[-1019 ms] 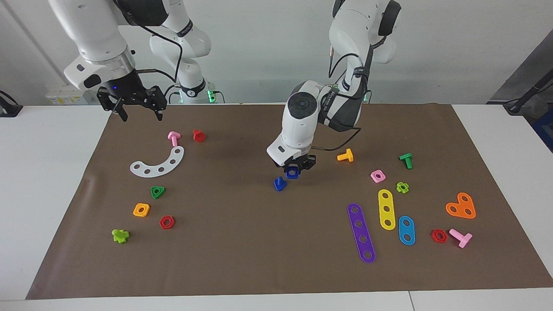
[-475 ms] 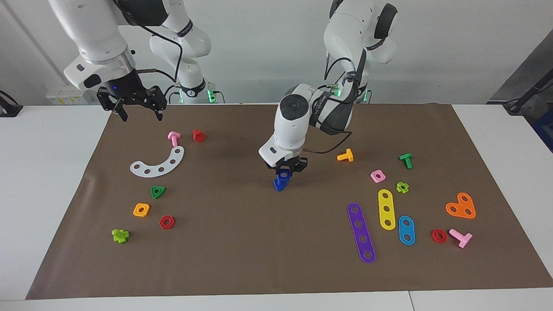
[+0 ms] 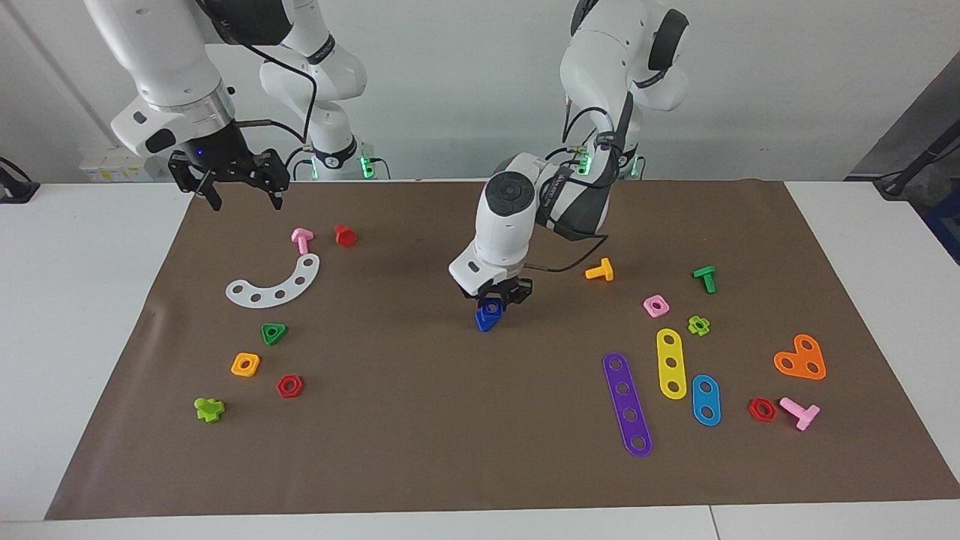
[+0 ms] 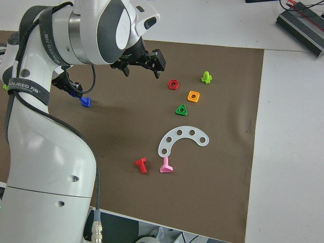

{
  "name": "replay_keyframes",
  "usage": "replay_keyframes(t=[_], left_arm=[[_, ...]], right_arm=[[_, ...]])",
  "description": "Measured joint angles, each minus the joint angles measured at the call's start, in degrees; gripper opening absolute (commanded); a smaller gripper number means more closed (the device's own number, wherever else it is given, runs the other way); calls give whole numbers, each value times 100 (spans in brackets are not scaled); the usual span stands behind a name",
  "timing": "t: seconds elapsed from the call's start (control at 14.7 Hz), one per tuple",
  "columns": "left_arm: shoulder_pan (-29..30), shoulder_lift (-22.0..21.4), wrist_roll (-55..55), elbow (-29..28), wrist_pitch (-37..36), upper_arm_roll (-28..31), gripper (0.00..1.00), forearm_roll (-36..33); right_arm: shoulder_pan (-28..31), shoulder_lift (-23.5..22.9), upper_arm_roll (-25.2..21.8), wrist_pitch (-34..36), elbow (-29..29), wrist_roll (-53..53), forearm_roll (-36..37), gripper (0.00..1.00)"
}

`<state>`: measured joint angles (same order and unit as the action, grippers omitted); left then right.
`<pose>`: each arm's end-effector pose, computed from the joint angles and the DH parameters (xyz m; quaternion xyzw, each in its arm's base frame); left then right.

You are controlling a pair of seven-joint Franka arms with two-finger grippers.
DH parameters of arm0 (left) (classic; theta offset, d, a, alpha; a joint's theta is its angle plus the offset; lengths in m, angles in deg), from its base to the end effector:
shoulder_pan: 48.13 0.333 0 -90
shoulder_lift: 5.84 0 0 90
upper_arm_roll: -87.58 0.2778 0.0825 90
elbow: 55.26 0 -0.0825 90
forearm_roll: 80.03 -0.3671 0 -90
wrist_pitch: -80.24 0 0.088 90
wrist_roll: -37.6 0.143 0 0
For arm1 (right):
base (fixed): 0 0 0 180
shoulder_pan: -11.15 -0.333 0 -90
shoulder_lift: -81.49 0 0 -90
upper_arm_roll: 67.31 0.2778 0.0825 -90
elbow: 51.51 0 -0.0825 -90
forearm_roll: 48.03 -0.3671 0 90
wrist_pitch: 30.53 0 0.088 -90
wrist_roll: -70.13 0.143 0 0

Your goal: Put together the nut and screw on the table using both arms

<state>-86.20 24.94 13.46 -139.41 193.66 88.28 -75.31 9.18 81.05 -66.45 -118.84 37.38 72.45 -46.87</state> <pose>0.5231 -0.4107 0.3045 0.9944 -0.0992 -0.0289 0.0229 0.5357 0.0235 0.5524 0.9999 0.0042 -0.0084 0.0105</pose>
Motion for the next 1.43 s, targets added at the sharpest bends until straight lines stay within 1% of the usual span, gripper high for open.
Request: replay_keyframes(t=[0.95, 1.43], left_arm=[[-195, -49, -140, -386, 393, 9, 8, 1], [-222, -61, -151, -455, 409, 8, 12, 1]], right_arm=[[0, 0, 0, 0, 0, 0, 0, 100], [0, 0, 0, 0, 0, 0, 0, 100]])
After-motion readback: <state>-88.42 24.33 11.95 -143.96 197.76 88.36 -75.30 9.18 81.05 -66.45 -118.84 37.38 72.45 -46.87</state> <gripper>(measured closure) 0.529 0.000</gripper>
